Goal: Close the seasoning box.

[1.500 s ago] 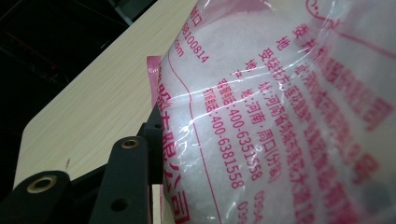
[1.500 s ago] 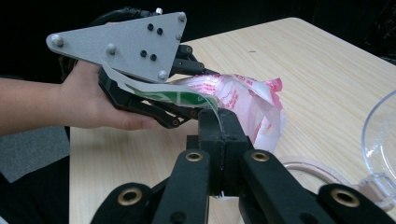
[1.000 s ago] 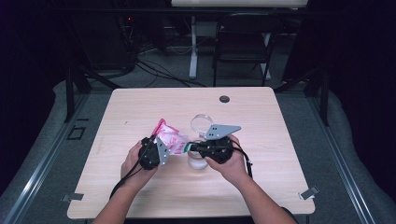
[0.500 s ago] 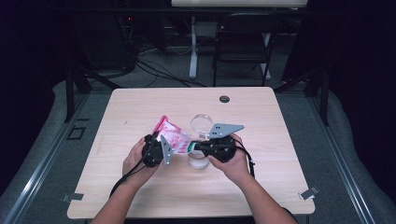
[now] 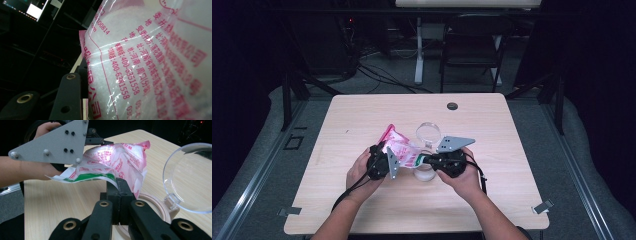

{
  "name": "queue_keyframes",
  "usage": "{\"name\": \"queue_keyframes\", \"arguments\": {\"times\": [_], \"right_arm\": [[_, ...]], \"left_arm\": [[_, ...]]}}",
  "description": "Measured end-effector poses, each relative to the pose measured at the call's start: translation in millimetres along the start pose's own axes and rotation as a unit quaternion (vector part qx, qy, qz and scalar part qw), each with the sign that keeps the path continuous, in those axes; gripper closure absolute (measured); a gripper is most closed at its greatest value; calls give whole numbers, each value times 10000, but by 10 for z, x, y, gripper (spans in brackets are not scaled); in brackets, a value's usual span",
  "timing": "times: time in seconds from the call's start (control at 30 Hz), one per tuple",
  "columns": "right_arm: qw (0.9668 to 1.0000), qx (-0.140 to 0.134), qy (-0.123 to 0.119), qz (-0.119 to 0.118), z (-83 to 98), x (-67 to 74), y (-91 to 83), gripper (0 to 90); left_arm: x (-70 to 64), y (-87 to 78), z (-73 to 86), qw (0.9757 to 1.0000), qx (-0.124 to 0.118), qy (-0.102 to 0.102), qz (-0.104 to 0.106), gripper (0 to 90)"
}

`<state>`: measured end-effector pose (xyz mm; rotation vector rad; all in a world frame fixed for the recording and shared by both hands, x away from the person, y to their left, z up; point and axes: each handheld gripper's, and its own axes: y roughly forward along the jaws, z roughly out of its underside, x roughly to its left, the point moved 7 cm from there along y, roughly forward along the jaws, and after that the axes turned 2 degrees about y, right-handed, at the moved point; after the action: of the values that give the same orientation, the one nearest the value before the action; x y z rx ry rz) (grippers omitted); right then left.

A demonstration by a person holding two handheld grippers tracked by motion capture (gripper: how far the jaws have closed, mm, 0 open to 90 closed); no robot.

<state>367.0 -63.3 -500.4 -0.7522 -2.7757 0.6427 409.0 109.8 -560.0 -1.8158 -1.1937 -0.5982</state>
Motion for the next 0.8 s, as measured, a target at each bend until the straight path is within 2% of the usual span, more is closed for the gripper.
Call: {"name": "queue_keyframes", "arguments": {"times": [0.1,0.17,0.27,0.47,0.5,0.63,0.8], "right_arm": [[10000,6,15,35,33,-8,-17,900],[10000,19,43,69,57,-20,-27,900],[9999,8,94,120,85,-33,-37,900],[9998,-42,175,130,106,-31,-46,900],[9997,-48,188,130,111,-34,-47,900],[9996,-29,245,147,136,-60,-50,900],[9994,-11,279,195,174,-90,-34,900]], "left_arm": [[3,-4,-20,9999,-12,87,-52,583],[19,-6,-37,9997,-43,215,-106,583],[47,-33,-48,9993,24,334,-181,584],[73,-47,-75,9980,3,533,-343,584],[82,-49,-81,9974,21,618,-378,584],[75,-34,-92,9969,-2,660,-419,584],[93,-39,-99,9952,80,825,-520,584]]}}
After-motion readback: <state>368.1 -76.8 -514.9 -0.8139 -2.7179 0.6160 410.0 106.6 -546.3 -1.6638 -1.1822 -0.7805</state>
